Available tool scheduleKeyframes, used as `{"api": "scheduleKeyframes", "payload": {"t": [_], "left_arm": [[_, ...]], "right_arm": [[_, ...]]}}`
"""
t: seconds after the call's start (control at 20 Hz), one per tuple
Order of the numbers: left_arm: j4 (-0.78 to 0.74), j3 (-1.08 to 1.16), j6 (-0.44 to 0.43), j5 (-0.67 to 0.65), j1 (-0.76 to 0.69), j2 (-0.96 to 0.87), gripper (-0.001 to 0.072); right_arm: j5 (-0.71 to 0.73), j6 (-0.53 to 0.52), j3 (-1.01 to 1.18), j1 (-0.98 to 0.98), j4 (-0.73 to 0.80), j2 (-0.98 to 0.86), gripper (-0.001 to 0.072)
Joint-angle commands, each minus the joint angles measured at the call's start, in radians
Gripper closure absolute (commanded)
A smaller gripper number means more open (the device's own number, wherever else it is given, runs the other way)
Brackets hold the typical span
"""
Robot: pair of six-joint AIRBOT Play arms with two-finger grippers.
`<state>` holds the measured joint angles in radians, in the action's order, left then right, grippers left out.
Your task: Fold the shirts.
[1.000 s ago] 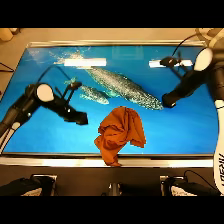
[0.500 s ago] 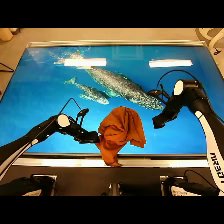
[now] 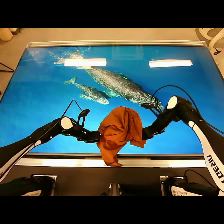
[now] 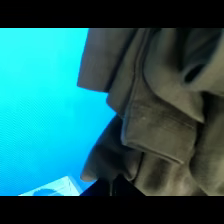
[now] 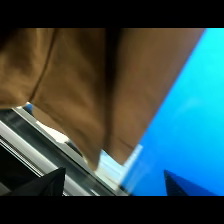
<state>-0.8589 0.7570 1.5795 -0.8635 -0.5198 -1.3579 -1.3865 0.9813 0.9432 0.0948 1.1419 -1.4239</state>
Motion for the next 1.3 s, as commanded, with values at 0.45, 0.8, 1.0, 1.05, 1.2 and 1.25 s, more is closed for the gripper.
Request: {"api": "scheduleKeyframes", "payload": {"t": [0.45, 0.8, 1.0, 1.05, 1.2, 1.25], "left_arm": [[-0.051, 0.018, -0.009, 0.015, -0.001, 0.076, 0.0683], [-0.652, 0.46, 0.13, -0.137, 0.029, 0.333, 0.0686], [-0.824, 0.824, 0.187, -0.098, 0.083, 0.485, 0.0685], [-0.826, 0.892, 0.187, -0.09, 0.098, 0.513, 0.0685], [-0.848, 0.989, 0.187, -0.082, 0.15, 0.59, 0.0685], [-0.853, 0.988, 0.188, -0.1, 0.173, 0.608, 0.0685]], "right_arm": [[0.182, -0.046, -0.079, 0.15, -0.098, 0.001, 0.0697], [0.145, -0.021, 0.372, 0.151, 0.552, 0.329, 0.0698], [0.363, -0.025, 0.7, 0.151, 0.678, 0.556, 0.0697], [0.417, -0.024, 0.732, 0.151, 0.678, 0.605, 0.0697], [0.43, 0.053, 0.751, 0.151, 0.676, 0.718, 0.0697], [0.391, 0.06, 0.751, 0.151, 0.676, 0.734, 0.0697]]}}
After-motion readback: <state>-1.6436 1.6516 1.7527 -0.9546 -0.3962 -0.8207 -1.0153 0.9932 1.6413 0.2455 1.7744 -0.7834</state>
